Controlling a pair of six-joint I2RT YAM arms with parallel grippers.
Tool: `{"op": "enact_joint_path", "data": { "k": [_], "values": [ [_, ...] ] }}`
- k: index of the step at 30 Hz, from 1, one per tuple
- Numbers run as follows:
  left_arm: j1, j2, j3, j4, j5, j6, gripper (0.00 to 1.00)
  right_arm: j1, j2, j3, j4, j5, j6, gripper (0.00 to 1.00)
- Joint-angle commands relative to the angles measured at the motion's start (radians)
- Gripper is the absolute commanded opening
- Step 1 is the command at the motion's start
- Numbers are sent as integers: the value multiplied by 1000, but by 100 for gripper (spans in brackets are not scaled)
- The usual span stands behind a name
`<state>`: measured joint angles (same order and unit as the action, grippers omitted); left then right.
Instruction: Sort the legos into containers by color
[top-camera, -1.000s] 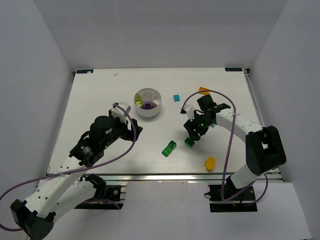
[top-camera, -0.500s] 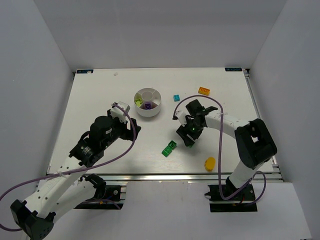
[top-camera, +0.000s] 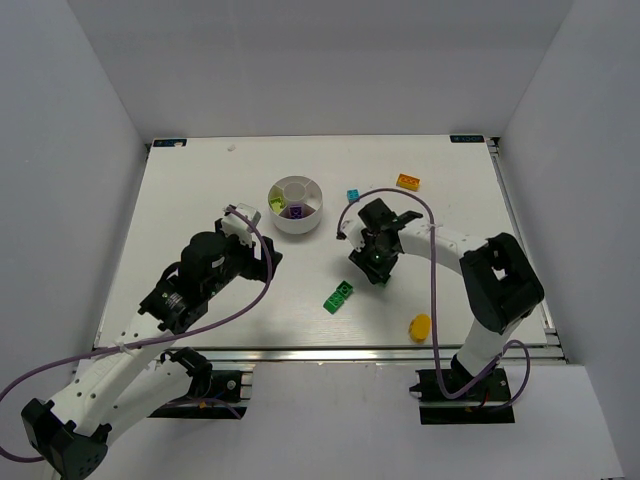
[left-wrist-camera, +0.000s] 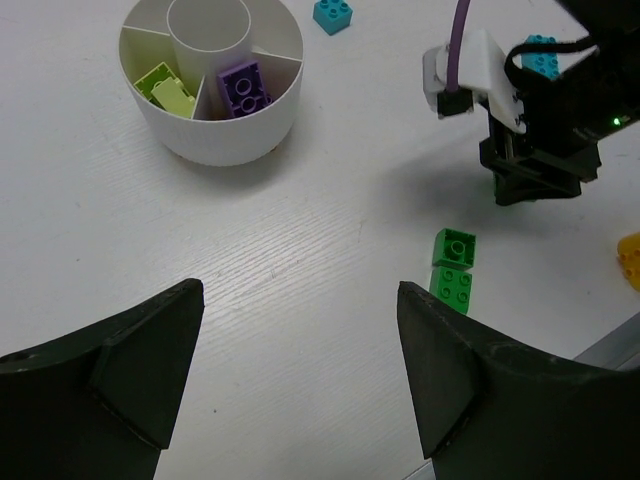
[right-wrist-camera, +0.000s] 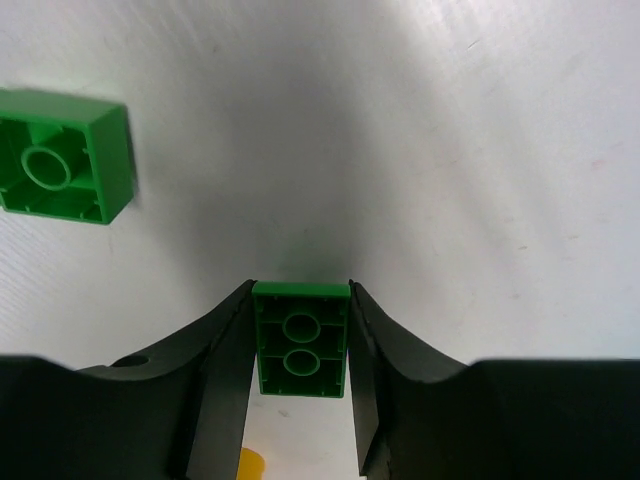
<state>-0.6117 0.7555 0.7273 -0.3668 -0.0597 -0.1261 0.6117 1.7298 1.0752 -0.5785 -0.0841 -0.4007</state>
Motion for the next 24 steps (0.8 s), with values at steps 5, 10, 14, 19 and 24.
{"op": "enact_joint_path", "data": {
  "k": [5, 10, 14, 19, 24],
  "values": [
    [3, -27, -31, 48, 115, 23, 88, -44, -65, 271, 102, -118, -61, 0],
    [3, -48, -46, 61, 77, 29, 88, -79, 74, 486, 278, -215, 136, 0],
    [3, -79, -57, 66, 15, 29, 88, -89, 215, 629, 361, -175, 368, 0],
    [3, -101, -68, 72, -17, 34, 89, -89, 284, 704, 455, -249, 612, 0],
    [3, -87, -66, 68, -17, 37, 89, -92, 343, 729, 513, -252, 717, 0]
  ]
}}
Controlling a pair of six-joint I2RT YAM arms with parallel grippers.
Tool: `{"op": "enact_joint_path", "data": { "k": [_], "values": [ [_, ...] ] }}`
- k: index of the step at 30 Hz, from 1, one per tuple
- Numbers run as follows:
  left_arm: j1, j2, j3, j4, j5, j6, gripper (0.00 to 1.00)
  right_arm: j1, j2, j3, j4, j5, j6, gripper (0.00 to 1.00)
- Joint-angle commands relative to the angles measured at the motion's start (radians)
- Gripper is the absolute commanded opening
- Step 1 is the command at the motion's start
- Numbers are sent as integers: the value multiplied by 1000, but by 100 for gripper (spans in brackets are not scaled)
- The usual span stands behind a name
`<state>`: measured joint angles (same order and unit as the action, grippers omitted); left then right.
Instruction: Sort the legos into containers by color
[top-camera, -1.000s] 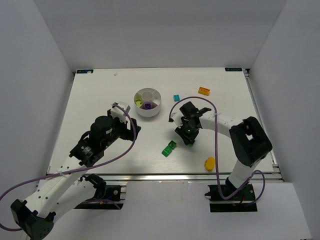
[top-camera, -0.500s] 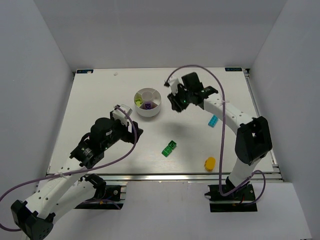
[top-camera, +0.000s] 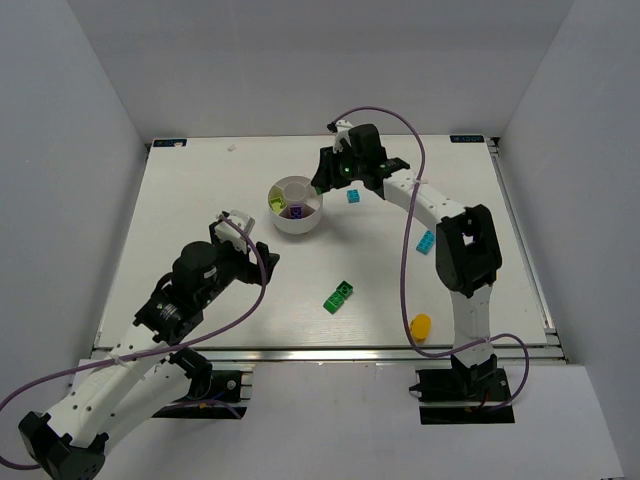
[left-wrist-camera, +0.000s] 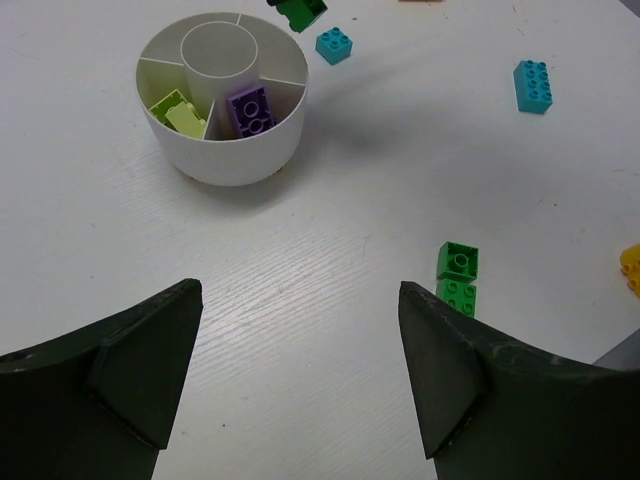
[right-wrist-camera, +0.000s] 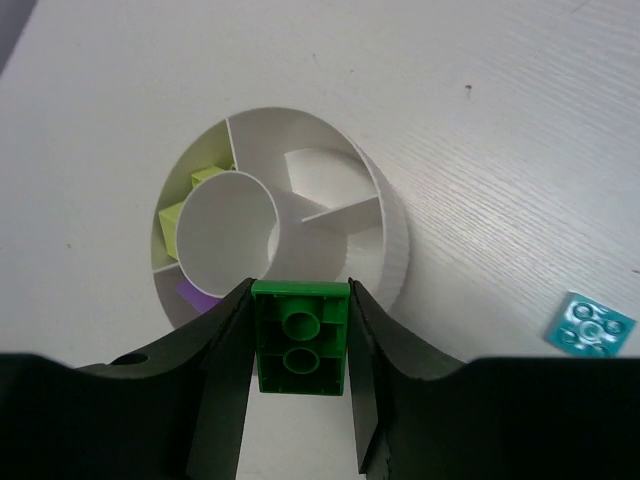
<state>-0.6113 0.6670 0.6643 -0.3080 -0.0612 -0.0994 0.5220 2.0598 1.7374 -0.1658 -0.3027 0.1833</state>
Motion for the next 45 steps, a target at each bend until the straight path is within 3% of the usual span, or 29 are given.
{"op": "enact_joint_path", "data": {
  "k": [1, 8, 9, 10, 12, 19, 22, 37, 38, 41, 42, 43, 45],
  "values": [
    [2, 0, -3, 9, -14, 10, 89, 3, 17, 67, 106, -38, 143, 0],
    [2, 3, -3, 14, 17, 13, 89, -2, 94, 120, 112, -65, 214, 2],
    [2, 3, -3, 15, 20, 13, 89, -1, 100, 128, 114, -64, 217, 5],
    [2, 3, -6, 17, 24, 13, 89, 4, 111, 132, 115, -64, 220, 16],
    [2, 6, -6, 17, 38, 13, 89, 1, 115, 134, 115, -81, 223, 28],
    [2, 17, -6, 26, 99, 18, 90, -5, 114, 111, 106, -104, 237, 38],
    [2, 20, -8, 30, 124, 20, 90, -5, 111, 109, 106, -108, 239, 49],
    [2, 48, -22, 58, 185, 23, 88, -30, 96, 111, 100, -113, 217, 53],
    [2, 49, -25, 75, 192, 18, 85, -31, 86, 111, 98, -115, 209, 53],
    [-7, 104, -38, 130, 248, -9, 54, -51, 7, 79, 95, -115, 139, 47],
    [-18, 138, -29, 133, 302, -16, 42, -59, -22, 59, 92, -112, 67, 39],
    [-18, 181, -19, 135, 332, -23, 22, -68, -96, -5, 92, -121, 33, 28],
    [-18, 334, 41, 121, 395, -48, 13, -103, -220, -93, 89, -186, -55, 0]
  ]
}}
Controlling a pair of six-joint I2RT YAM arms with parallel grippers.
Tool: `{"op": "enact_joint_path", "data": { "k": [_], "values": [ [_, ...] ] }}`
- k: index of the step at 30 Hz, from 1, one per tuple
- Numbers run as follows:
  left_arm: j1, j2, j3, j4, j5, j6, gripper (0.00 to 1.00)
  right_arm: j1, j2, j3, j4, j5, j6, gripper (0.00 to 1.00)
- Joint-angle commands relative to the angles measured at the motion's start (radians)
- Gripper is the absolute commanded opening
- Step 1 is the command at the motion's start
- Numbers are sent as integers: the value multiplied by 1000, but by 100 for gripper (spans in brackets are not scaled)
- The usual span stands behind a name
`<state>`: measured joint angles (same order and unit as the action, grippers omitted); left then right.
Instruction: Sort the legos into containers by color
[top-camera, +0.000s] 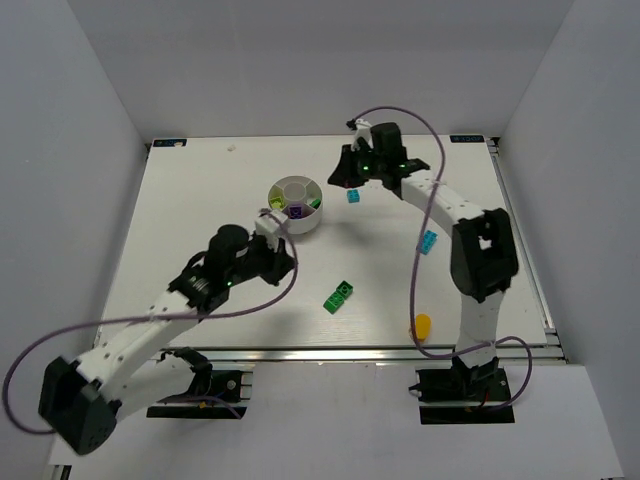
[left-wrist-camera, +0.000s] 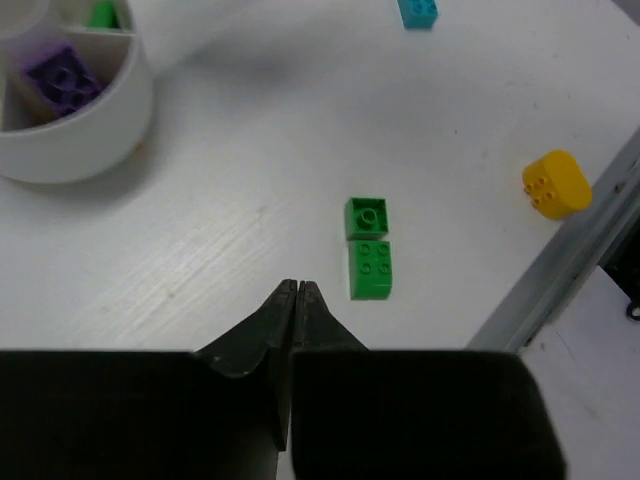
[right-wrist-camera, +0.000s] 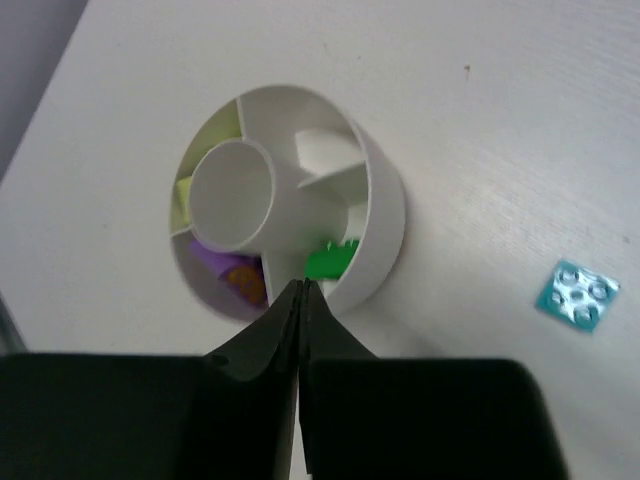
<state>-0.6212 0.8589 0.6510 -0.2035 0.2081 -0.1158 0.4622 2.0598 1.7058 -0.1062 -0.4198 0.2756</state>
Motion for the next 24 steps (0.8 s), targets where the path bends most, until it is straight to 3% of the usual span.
{"op": "enact_joint_path", "data": {
  "k": [1, 2, 3, 5, 6, 7, 9, 13, 21, 24],
  "values": [
    [-21, 191, 77, 6, 164, -39, 15, -56, -258, -108, 20, -101, -168, 0],
    [-31, 283, 103, -25, 166, -56, 20, -95, -298, -205, 14, -197, -189, 0],
    [-43, 328, 157, -40, 165, -62, 31, -111, -370, -253, 8, -262, -206, 6],
    [-96, 397, 205, -91, 126, -90, 56, -149, -432, -366, -35, -389, -228, 42],
    [-116, 455, 254, -112, 107, -97, 62, -174, -488, -395, -56, -430, -240, 64],
    [-158, 482, 277, -132, 67, -113, 67, -200, -515, -423, -87, -459, -259, 69],
    [-199, 549, 320, -177, 13, -149, 75, -244, -597, -512, -89, -507, -265, 72],
    [-293, 635, 393, -229, -134, -189, 77, -316, -685, -584, -86, -554, -271, 73],
    [-475, 883, 567, -427, -504, -266, 79, -421, -695, -597, -95, -688, -257, 73],
    [-494, 948, 611, -451, -570, -272, 79, -439, -710, -600, -105, -697, -271, 73]
  ]
}}
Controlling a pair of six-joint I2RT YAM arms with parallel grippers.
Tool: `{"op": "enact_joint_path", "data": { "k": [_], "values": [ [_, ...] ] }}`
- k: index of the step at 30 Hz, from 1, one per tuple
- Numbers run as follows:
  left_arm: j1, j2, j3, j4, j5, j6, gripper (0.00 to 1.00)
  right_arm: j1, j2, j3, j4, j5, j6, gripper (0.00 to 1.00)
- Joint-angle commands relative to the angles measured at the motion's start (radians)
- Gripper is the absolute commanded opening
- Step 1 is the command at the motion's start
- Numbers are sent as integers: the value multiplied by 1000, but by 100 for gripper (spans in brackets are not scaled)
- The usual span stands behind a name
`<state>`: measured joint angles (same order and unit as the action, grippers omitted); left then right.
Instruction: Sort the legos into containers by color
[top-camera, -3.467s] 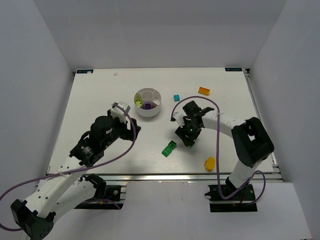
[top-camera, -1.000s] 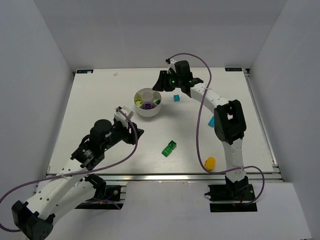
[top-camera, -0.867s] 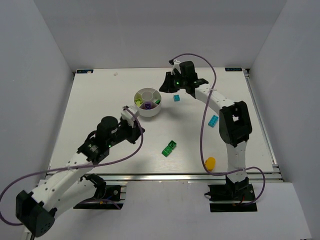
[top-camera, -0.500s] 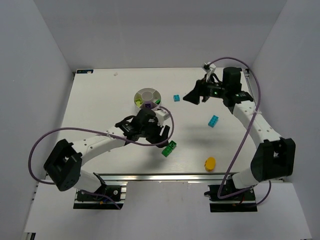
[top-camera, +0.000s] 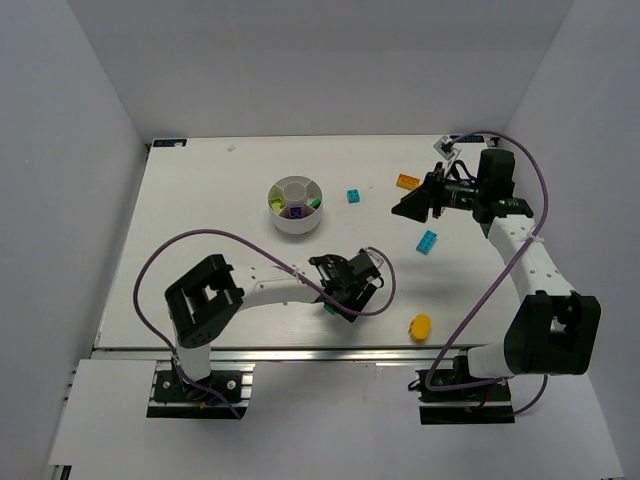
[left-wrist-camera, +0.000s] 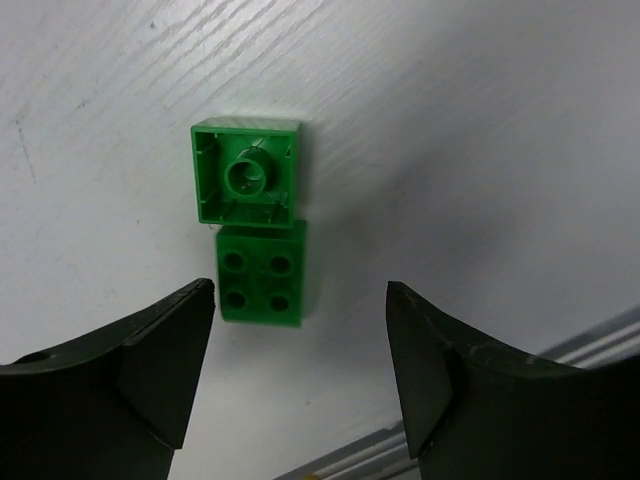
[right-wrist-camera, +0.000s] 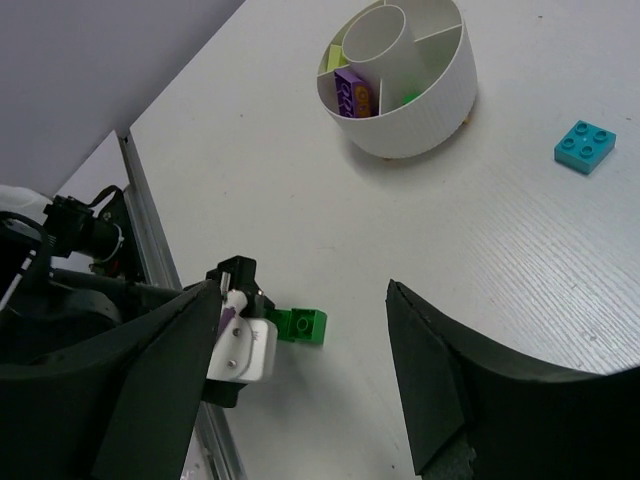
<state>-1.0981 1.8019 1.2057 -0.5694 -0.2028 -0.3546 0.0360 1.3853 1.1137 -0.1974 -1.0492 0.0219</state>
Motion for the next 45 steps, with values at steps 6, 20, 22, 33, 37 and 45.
{"op": "enact_joint_path", "data": {
  "k": [6, 20, 22, 33, 37, 45],
  "values": [
    [-17, 92, 136, -107, -194, -29, 77, -22, -69, -34, 10, -83, -8, 73],
    [-17, 129, 155, -116, -147, -20, 52, -77, -62, -52, 46, -115, 32, 72],
    [-17, 126, 152, -118, -145, -20, 52, -81, -63, -57, 52, -117, 36, 72],
    [1, -85, 85, -24, -161, 22, 9, -87, -52, -66, 58, -104, 26, 71],
    [23, -217, 55, 63, -153, 101, 0, -85, -46, -68, 53, -101, 19, 70],
    [158, -150, 225, 163, -278, 270, 0, -84, -28, -72, 55, -84, 13, 69]
  ]
}}
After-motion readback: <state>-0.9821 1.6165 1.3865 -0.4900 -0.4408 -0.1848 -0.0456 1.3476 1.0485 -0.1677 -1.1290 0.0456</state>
